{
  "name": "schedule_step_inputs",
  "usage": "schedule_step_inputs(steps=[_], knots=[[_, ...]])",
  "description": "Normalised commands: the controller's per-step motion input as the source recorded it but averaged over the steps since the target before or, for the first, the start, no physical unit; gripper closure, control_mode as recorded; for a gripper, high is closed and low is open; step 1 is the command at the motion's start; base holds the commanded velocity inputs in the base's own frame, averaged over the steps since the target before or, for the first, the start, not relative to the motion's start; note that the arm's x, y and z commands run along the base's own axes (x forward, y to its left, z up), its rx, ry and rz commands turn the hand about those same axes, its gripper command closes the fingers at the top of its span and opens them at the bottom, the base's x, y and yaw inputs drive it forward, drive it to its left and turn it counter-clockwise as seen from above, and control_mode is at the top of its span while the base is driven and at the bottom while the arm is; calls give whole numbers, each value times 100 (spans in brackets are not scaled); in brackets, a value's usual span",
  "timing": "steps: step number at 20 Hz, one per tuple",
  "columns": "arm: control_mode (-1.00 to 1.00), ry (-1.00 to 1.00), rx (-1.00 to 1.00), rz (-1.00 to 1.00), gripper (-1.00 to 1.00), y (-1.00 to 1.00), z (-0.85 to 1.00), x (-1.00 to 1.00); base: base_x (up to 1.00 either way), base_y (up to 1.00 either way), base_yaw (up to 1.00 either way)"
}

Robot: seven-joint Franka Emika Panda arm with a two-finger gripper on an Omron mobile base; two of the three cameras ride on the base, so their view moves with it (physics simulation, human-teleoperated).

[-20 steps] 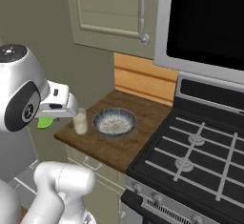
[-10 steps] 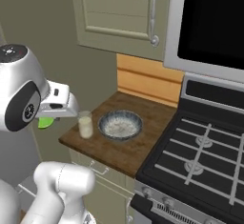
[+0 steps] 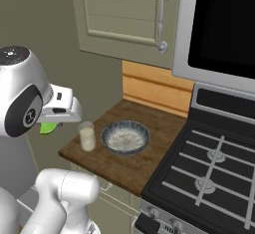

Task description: Grab a lemon wedge from the fridge and one ice cube from the ice bowl, and put them in the glass of lemonade.

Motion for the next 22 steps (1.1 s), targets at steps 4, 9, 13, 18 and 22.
schedule_step_inputs(steps=[4, 9, 13, 18, 22], knots=[[100, 0, 0, 0, 100, 0, 0, 0, 30, 1, 0], [100, 0, 0, 0, 100, 0, 0, 0, 0, 0, 0], [-100, 0, 0, 0, 100, 0, -3, 6, 0, 0, 0], [-100, 0, 0, 0, 100, 15, -37, 72, 0, 0, 0], [-100, 0, 0, -2, 100, 35, -43, 72, 0, 0, 0]])
